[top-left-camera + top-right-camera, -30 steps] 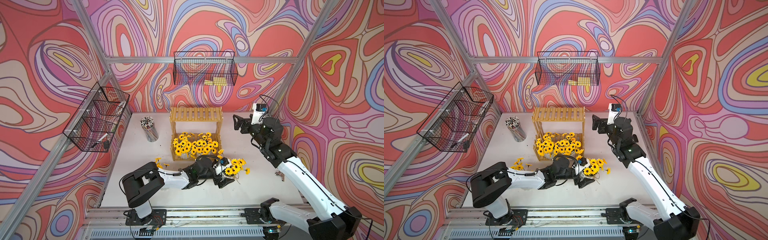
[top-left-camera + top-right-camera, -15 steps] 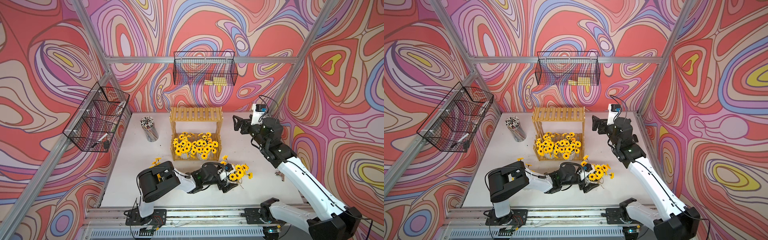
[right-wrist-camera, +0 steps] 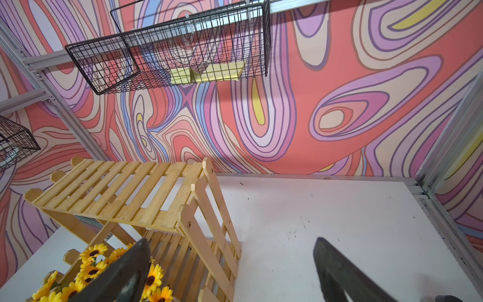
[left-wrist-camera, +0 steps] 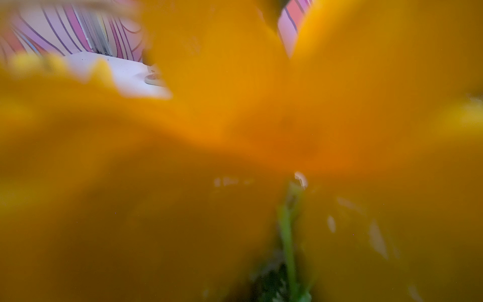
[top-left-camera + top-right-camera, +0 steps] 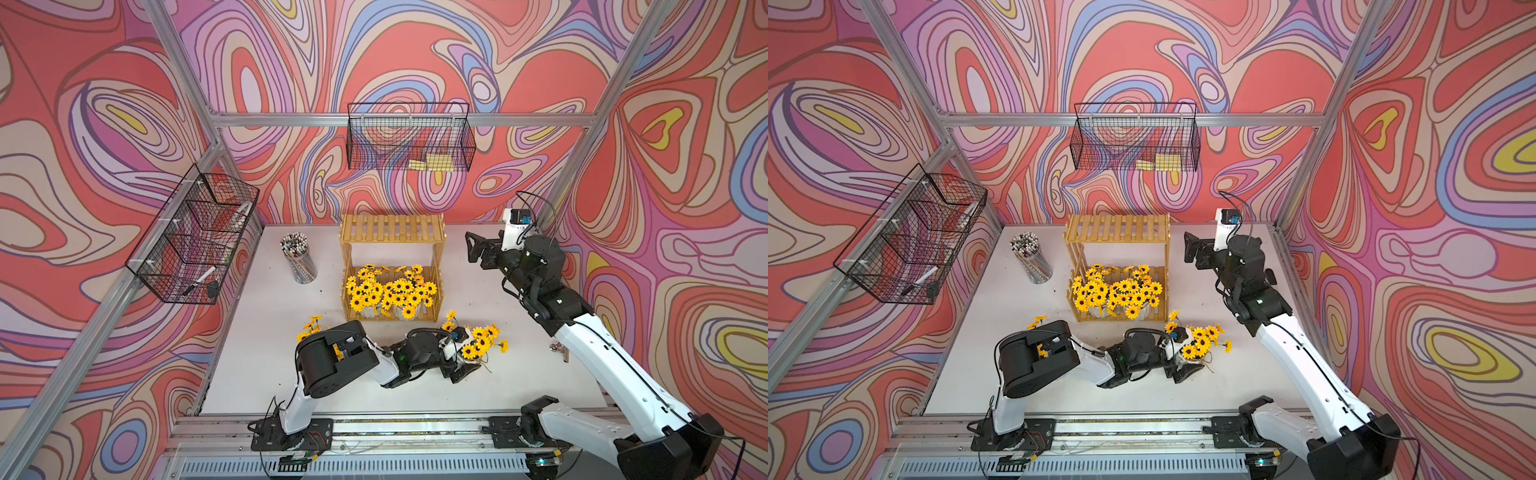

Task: Take the sunflower pots off the shelves
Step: Place the sunflower pot at the center of the board.

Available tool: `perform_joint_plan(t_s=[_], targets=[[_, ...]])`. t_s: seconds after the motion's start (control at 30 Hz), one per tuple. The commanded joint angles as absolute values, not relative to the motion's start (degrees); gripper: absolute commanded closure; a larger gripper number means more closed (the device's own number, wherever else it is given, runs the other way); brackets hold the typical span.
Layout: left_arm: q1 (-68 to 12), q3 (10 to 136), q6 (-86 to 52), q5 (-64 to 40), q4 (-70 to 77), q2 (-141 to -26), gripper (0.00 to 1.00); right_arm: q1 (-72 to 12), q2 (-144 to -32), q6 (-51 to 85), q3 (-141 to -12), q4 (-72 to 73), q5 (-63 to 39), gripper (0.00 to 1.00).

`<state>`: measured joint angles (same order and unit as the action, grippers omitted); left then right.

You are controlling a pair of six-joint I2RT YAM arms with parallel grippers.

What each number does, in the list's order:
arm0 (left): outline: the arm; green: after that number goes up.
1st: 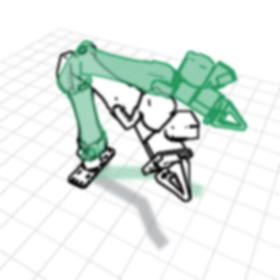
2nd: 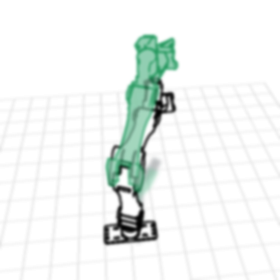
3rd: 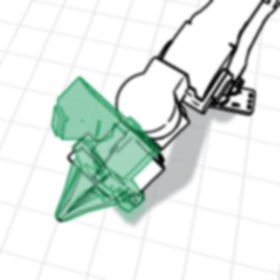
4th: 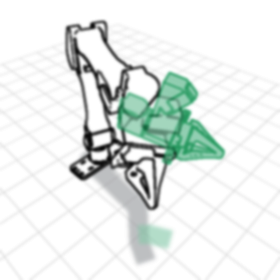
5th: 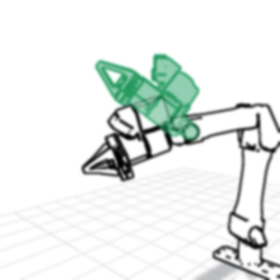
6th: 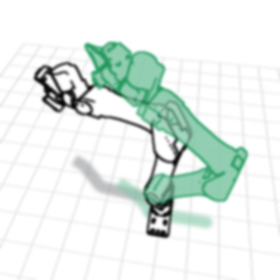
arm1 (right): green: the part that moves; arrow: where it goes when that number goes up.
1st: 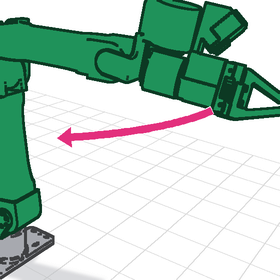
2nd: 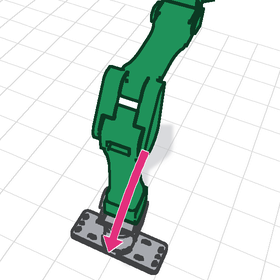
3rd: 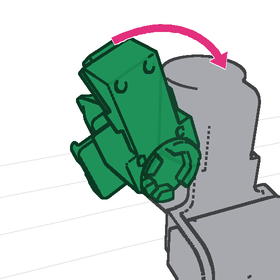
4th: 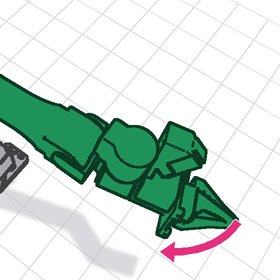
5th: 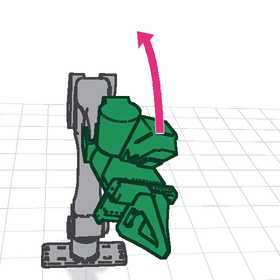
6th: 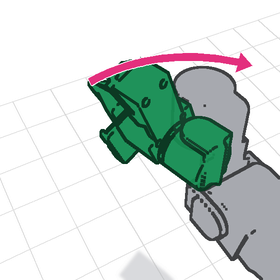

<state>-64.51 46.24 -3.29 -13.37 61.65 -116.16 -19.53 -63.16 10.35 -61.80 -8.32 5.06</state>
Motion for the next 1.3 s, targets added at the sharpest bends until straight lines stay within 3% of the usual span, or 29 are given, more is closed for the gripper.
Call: perform_joint_plan(t_s=[0.0, 0.67, 0.77, 0.87, 0.93, 1.27], targets=[[-64.86, 48.39, -3.96, -12.82, 71.26, -116.79, 1.0, -19.16, -62.82, 9.76, -61.88, -8.96, 4.79, 0.02], [-65.09, 48.87, -4.69, -11.56, 75.4, -121.88, 0.99, -19.16, -62.94, 9.67, -62.05, -9.13, 4.57, 0.02], [-65.08, 48.62, -4.76, -11.68, 75.33, -122.18, 0.91, -19.12, -62.98, 9.67, -61.96, -9.12, 4.55, 0.02], [-65.21, 48.21, -4.73, -11.77, 75.41, -122.39, 0.63, -19.16, -62.85, 9.82, -61.88, -9.23, 4.53, 0.02], [-65.2, 47.86, -4.49, -11.6, 75.41, -122.46, 0.56, -19.16, -62.99, 9.85, -61.9, -9.22, 4.48, 0.02], [-65.39, 46.82, -3.45, -11.33, 75.41, -122.79, 0.37, -19.14, -62.84, 10.09, -61.88, -9.25, 4.22, 0.02]])
